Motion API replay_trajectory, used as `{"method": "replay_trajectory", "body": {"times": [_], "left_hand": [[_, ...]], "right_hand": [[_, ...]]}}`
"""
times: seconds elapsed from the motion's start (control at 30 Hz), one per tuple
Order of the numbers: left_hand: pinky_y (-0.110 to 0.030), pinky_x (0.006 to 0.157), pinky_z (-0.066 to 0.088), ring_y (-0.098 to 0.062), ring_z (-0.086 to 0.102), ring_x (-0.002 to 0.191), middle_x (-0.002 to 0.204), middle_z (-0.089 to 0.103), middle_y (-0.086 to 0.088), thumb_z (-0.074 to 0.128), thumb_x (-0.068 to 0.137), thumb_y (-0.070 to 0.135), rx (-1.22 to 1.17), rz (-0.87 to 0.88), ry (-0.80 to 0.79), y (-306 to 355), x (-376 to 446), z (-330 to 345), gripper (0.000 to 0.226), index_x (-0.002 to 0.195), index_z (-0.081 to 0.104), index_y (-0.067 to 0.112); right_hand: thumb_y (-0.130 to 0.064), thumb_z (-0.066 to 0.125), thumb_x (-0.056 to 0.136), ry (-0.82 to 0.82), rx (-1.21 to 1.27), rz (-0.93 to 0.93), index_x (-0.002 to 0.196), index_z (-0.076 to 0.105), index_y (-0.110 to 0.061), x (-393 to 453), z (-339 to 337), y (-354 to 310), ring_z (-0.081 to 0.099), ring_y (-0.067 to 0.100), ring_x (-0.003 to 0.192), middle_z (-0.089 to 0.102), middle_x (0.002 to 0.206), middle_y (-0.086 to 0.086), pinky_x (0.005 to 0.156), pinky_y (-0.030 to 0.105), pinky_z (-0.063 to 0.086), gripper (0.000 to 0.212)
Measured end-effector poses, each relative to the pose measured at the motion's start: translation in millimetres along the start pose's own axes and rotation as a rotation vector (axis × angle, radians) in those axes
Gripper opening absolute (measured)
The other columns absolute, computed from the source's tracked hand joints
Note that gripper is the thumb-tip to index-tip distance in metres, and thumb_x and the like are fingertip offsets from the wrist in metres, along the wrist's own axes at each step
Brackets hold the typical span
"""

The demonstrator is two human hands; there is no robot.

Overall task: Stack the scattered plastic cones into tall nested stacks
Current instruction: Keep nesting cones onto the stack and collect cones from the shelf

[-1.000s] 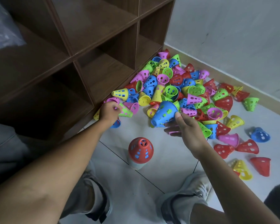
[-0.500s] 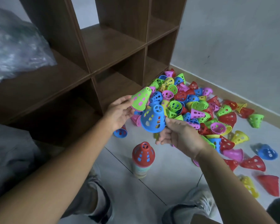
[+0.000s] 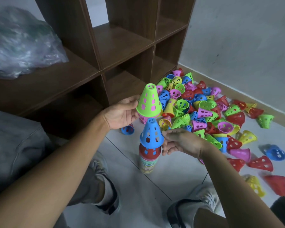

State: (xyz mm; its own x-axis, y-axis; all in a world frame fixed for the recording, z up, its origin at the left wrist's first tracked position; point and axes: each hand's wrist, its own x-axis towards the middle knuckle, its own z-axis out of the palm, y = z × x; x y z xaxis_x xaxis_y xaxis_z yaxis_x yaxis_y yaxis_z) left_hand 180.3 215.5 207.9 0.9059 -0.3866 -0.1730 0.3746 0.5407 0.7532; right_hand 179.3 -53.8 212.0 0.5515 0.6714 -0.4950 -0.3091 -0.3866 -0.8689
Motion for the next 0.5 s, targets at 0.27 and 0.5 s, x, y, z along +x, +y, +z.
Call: {"method": "replay_trajectory", "body": {"times": [0.27,0.5], "left_hand": [[-0.029,0.088,0.05,-0.026,0.051,0.112,0.13,0.047,-0.018,0.083,0.078,0.024,0.151,-0.163,-0.121,-7,-11,-7,0.086,0.148,0.037,0.005],[-0.027,0.086,0.054,-0.02,0.064,0.101,0.112,0.068,-0.007,0.091,0.067,0.027,0.218,-0.301,-0.104,-23,-21,-15,0.059,0.12,0.069,0.013]], "right_hand": [[-0.036,0.043,0.105,0.049,-0.368,0.094,0.085,0.064,-0.007,0,5,-4,0.071,0.017,0.076,0.07,0.078,0.007,0.074,0.029,0.053,0.041],[-0.043,0.04,0.105,0.272,-0.263,0.167,0.104,0.065,-0.009,9,-9,19,0.07,0.019,0.072,0.07,0.08,0.006,0.072,0.032,0.052,0.043]]}}
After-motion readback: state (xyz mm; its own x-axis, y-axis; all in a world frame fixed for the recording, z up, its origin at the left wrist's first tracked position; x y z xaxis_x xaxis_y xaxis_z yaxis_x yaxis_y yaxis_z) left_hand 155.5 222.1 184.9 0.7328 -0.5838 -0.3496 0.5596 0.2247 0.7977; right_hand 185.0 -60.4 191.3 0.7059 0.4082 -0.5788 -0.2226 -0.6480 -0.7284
